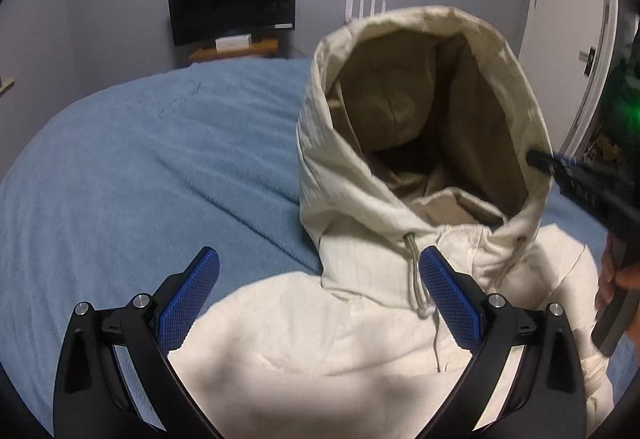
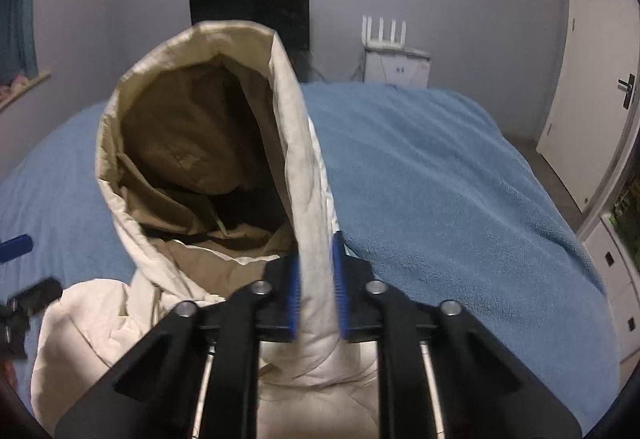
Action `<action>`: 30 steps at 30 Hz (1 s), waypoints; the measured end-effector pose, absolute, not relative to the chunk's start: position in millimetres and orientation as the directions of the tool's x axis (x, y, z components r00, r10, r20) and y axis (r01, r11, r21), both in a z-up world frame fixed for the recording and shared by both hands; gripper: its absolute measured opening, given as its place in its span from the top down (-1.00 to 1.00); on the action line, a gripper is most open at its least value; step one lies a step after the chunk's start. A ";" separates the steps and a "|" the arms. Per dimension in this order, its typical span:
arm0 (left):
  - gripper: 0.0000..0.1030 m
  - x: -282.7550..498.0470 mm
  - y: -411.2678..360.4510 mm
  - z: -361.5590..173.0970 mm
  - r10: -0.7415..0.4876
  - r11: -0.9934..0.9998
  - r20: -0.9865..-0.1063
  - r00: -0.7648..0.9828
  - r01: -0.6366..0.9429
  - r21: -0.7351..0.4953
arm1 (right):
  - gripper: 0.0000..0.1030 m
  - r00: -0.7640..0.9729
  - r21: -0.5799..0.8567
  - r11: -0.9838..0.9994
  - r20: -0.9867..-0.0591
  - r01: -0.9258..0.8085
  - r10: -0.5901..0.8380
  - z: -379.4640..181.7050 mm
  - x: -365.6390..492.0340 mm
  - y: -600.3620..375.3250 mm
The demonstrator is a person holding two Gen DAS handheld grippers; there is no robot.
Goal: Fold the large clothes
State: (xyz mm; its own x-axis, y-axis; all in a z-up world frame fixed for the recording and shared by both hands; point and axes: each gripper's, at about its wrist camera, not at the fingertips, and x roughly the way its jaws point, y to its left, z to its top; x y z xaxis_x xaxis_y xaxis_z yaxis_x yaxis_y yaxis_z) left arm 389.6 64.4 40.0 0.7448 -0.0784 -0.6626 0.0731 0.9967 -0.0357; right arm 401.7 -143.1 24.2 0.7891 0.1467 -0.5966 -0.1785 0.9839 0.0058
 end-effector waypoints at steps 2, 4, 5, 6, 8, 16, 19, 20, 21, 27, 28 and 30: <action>-0.87 387.4 67.4 44.1 -0.092 0.996 -0.629 0.772 0.086 -0.039 | 0.87 0.808 -0.005 0.981 -0.567 -0.193 0.156 23.0 384.3 -147.7; -0.87 383.8 68.2 48.7 -0.076 0.996 -0.600 0.797 0.088 -0.009 | 0.89 0.824 -0.010 0.977 -0.539 -0.215 0.176 20.1 364.8 -153.8; -0.87 383.6 67.5 50.9 -0.066 0.996 -0.584 0.809 0.089 0.011 | 0.89 0.826 -0.014 0.974 -0.533 -0.226 0.184 18.7 356.4 -154.9; -0.87 383.0 66.6 52.0 -0.061 0.996 -0.574 0.817 0.091 0.024 | 0.90 0.829 -0.028 0.970 -0.525 -0.240 0.190 16.8 347.1 -157.3; -0.87 381.6 63.0 53.1 -0.045 0.993 -0.563 0.825 0.099 0.065 | 0.90 0.829 -0.055 0.958 -0.516 -0.281 0.214 11.7 329.0 -161.0; 0.34 369.5 38.3 22.0 -0.041 0.949 -0.651 0.758 0.233 0.212 | 0.90 0.802 -0.178 0.901 -0.545 -0.395 0.244 -13.2 279.4 -164.7; 0.70 346.6 31.4 13.0 -0.059 0.927 -0.657 0.751 0.286 0.243 | 0.90 0.800 -0.175 0.899 -0.545 -0.402 0.252 -14.5 273.0 -169.5; 0.73 335.6 30.1 13.5 -0.071 0.924 -0.649 0.757 0.295 0.244 | 0.90 0.800 -0.166 0.899 -0.540 -0.404 0.260 -12.9 270.7 -171.2; 0.74 327.5 31.5 16.1 -0.091 0.929 -0.644 0.759 0.298 0.220 | 0.90 0.802 -0.159 0.899 -0.532 -0.409 0.271 -11.3 267.8 -172.8; 0.74 296.7 42.7 11.7 -0.169 0.936 -0.651 0.740 0.327 0.129 | 0.90 0.779 -0.142 0.877 -0.539 -0.460 0.321 -12.0 258.1 -176.7; 0.73 298.4 46.2 1.5 -0.163 0.939 -0.666 0.728 0.322 0.122 | 0.90 0.768 -0.147 0.870 -0.554 -0.470 0.321 -14.6 261.6 -175.7; 0.67 308.7 57.1 -21.8 -0.170 0.952 -0.717 0.676 0.302 0.058 | 0.90 0.745 -0.169 0.853 -0.589 -0.493 0.314 -22.9 264.5 -164.9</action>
State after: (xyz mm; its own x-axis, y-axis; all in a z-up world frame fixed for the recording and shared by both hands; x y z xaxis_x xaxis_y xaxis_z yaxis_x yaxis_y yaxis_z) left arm 308.7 57.1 -21.8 0.6757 -0.1702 -0.7173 0.3017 0.9516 0.0585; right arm 264.5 -164.9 -22.9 0.7449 0.3140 -0.5887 -0.4932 0.8533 -0.1690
